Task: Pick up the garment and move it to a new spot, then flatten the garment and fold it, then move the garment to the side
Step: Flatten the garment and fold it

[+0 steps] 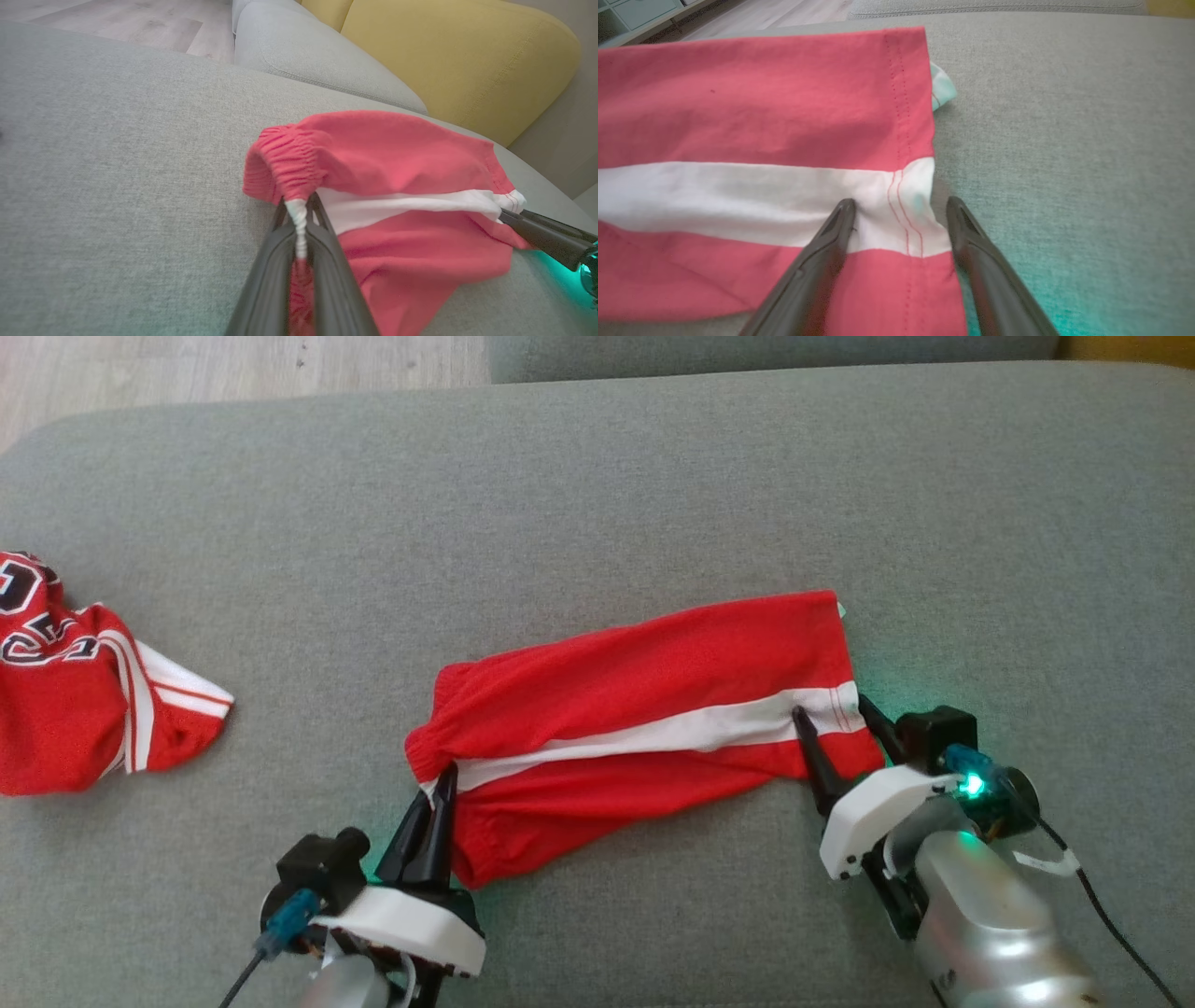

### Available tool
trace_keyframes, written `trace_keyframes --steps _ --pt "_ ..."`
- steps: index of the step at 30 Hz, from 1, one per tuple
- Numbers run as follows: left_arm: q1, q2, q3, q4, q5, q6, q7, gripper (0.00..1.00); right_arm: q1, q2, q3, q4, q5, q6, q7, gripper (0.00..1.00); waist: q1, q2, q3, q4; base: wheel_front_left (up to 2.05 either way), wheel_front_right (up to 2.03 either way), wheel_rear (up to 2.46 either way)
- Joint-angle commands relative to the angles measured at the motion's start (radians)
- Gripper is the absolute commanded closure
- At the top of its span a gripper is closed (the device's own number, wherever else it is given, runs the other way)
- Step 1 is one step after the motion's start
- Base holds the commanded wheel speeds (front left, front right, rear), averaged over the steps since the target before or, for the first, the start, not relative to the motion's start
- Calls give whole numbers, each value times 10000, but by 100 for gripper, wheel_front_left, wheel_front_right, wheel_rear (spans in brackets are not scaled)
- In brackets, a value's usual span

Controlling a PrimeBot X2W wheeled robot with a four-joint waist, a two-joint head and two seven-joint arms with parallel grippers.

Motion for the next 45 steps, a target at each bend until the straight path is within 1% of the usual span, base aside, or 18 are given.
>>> trace_keyframes --steps 1,2,3,5,6,12,18,19,23,25,30,34,38,43,45 --pt "-435 96 279 -245 -55 15 -107 100 -69 72 424 -80 130 -7 38 0 0 0 27 -5 0 0 0" --pt "-441 98 283 -241 -56 15 -107 100 -65 72 493 -184 176 -7 38 20 0 0 36 -12 0 0 0" --pt "-446 100 293 -238 -56 15 -107 100 -50 72 533 -287 196 -7 38 50 0 0 41 -22 0 0 0" --pt "-444 103 315 -235 -59 15 -107 100 13 72 567 -543 196 -7 38 85 0 0 35 -54 0 0 0" --pt "-437 104 327 -237 -57 15 -107 100 64 72 553 -702 188 -7 38 100 0 0 25 -73 0 0 0" --pt "-386 108 489 -372 -7 15 -107 100 575 -32 191 -1981 181 -7 38 100 0 0 -193 -271 0 0 0" --pt "-436 347 896 -752 175 15 -107 100 1206 -88 -51 -3393 350 -7 37 100 0 0 -575 -657 0 0 0" --pt "-436 347 896 -752 175 15 -107 100 1206 -88 -51 -3393 350 -7 37 100 0 0 -575 -657 0 0 0" --pt "-723 640 1119 -1220 304 15 -107 100 1363 -67 -73 -4238 659 -7 37 100 0 0 -759 -931 0 0 0" --pt "-1030 883 1204 -1543 377 15 -107 100 1270 -65 -39 -4658 867 -7 37 100 0 0 -831 -1038 0 0 0" --pt "-2157 1698 1251 -2395 457 15 -107 100 447 -320 75 -5678 1510 -7 37 100 0 0 -1039 -1207 0 0 0" --pt "-3299 2445 1120 -2918 422 15 -107 100 -795 -856 214 -6263 2078 -7 37 100 0 0 -1136 -1225 0 0 0" --pt "-4272 3070 1002 -3178 343 15 -107 100 -2096 -1495 477 -6465 2649 -7 52 100 0 0 -1251 -1163 0 0 0" --pt "-4989 3509 884 -3295 -226 15 -91 100 -3126 -1988 745 -6589 3324 -7 481 100 0 0 -1348 -1051 0 0 0" --pt "-5243 3724 729 -3373 -276 15 -49 100 -3380 -2204 877 -6622 3380 -7 655 100 0 0 -1268 -1006 0 0 0"
